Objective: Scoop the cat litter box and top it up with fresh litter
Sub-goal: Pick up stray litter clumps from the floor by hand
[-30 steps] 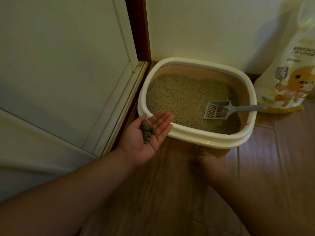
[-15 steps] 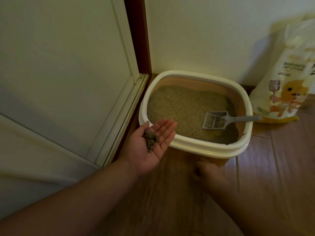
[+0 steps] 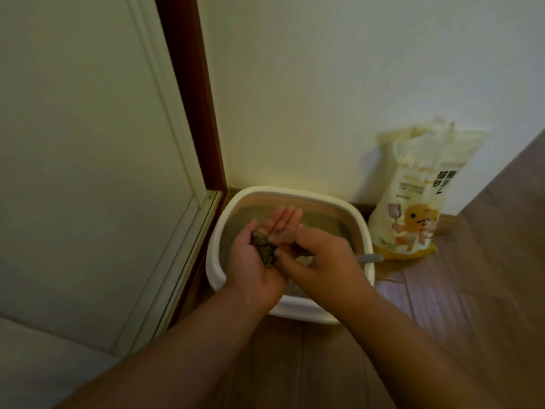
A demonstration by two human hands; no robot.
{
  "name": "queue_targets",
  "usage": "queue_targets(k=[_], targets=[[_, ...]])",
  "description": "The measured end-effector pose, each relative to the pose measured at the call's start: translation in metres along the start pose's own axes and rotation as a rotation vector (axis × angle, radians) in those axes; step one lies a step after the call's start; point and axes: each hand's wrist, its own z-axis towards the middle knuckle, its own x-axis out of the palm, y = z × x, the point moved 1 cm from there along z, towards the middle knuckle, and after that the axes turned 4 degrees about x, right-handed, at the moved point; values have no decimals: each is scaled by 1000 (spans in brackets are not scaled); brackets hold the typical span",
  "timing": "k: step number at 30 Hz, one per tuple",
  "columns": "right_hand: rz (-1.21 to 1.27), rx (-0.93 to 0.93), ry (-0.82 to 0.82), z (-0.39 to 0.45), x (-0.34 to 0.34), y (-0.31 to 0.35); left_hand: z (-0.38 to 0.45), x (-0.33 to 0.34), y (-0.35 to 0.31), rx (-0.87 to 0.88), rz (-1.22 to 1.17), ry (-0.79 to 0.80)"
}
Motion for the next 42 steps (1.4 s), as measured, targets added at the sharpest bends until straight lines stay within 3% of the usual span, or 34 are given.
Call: queue_targets(k=[3, 6, 8, 11, 17, 23, 37, 42], targets=[[321, 122, -229, 7, -39, 21, -6, 48, 7, 0, -21, 30], [1073, 307, -474, 14, -69, 45, -16, 95, 16, 36, -59, 71], [1428, 383, -563, 17, -83, 57, -27, 120, 28, 66, -81, 75], [1647, 442, -617, 16, -99, 65, -40, 141, 50, 121, -33, 51], [1766, 484, -661, 16, -136, 62, -42, 174, 71, 141, -48, 5], [1802, 523, -686, 38, -221, 129, -78, 282, 63, 132, -57, -43], [1752, 537, -646, 114, -524, 486, -275, 709, -31, 128, -47, -33], [1721, 470, -630, 110, -607, 585, -343, 810, -42, 154, -50, 19]])
